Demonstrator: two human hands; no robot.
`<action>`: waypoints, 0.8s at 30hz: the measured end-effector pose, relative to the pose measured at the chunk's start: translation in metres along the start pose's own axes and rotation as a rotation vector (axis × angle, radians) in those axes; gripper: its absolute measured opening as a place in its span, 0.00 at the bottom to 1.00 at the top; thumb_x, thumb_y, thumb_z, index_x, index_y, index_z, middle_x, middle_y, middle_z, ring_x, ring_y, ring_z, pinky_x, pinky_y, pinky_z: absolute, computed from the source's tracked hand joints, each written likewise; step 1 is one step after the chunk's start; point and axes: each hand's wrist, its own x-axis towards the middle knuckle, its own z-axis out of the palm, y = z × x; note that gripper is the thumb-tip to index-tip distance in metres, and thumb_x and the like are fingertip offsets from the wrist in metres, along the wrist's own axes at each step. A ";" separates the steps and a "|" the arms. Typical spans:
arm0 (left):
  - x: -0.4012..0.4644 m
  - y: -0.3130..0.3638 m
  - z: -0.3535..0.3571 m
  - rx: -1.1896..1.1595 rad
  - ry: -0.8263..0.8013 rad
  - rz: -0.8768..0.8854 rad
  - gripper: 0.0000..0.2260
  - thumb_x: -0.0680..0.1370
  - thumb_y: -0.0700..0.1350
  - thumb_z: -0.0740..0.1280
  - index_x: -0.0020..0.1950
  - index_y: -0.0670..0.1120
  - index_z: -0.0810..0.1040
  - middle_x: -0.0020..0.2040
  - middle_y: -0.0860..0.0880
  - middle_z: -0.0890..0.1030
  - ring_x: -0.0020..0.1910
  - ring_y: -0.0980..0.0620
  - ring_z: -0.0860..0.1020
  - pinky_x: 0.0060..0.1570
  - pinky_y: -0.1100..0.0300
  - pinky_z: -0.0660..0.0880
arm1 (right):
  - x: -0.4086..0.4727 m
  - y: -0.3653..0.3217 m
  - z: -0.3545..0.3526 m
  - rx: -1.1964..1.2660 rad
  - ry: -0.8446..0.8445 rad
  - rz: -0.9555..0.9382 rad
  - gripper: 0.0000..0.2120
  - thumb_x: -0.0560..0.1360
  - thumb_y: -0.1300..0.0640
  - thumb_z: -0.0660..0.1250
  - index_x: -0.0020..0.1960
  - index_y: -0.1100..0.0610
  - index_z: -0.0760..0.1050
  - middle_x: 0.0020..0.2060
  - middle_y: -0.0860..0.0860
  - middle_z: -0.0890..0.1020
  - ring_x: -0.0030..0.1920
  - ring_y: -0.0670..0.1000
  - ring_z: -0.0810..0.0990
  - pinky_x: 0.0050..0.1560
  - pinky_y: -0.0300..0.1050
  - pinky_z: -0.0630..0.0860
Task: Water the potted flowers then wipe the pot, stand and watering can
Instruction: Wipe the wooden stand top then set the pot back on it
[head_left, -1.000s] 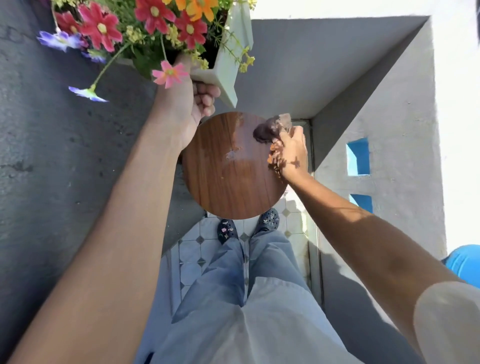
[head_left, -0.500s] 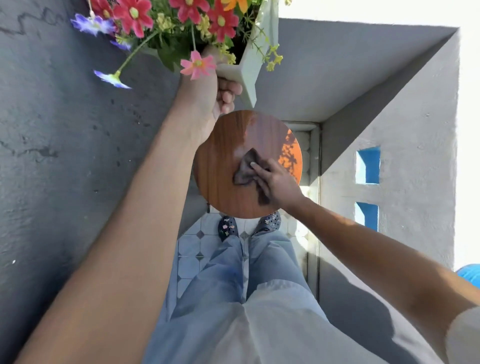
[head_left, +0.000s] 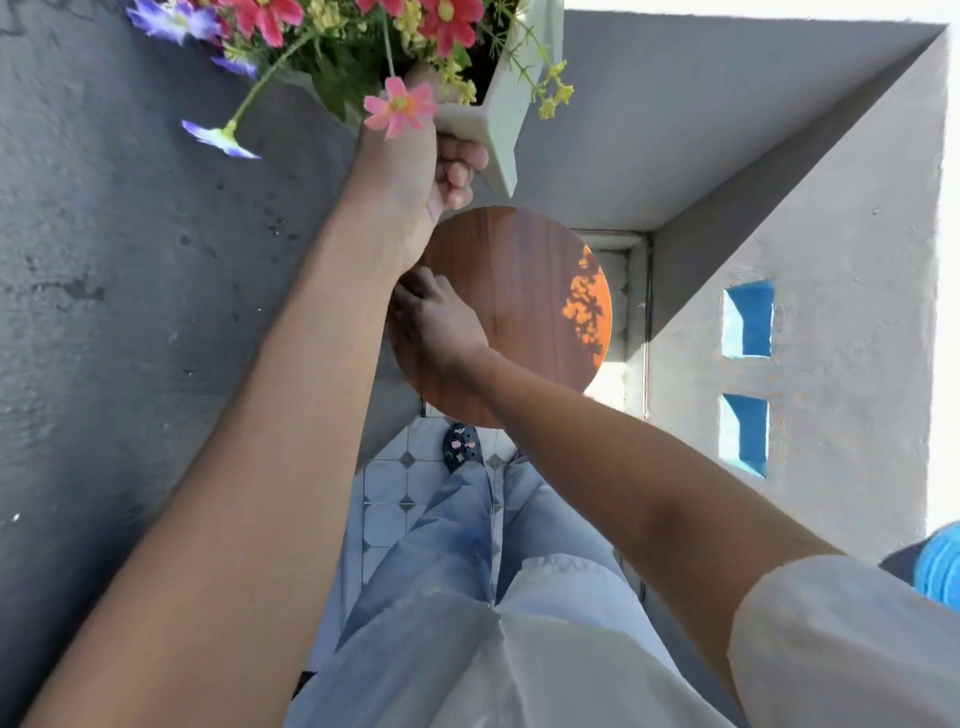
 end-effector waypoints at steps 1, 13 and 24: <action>0.000 -0.001 -0.001 0.002 -0.005 -0.005 0.17 0.82 0.45 0.52 0.37 0.43 0.72 0.28 0.43 0.73 0.26 0.53 0.65 0.26 0.61 0.59 | -0.018 -0.010 0.011 -0.019 -0.077 -0.047 0.22 0.77 0.57 0.64 0.71 0.53 0.69 0.58 0.54 0.72 0.52 0.57 0.72 0.40 0.50 0.79; -0.001 -0.014 0.005 0.046 0.010 0.002 0.14 0.81 0.46 0.52 0.42 0.42 0.72 0.28 0.44 0.74 0.24 0.53 0.66 0.25 0.62 0.60 | -0.031 0.095 -0.051 0.146 0.166 0.527 0.21 0.82 0.50 0.56 0.75 0.45 0.64 0.67 0.54 0.72 0.64 0.56 0.74 0.57 0.43 0.74; -0.023 -0.049 0.014 0.097 0.011 -0.061 0.16 0.81 0.45 0.52 0.39 0.42 0.72 0.29 0.44 0.73 0.24 0.54 0.65 0.26 0.62 0.60 | -0.150 0.102 -0.025 0.041 0.068 0.262 0.18 0.79 0.52 0.63 0.68 0.52 0.74 0.55 0.58 0.76 0.51 0.61 0.77 0.48 0.51 0.79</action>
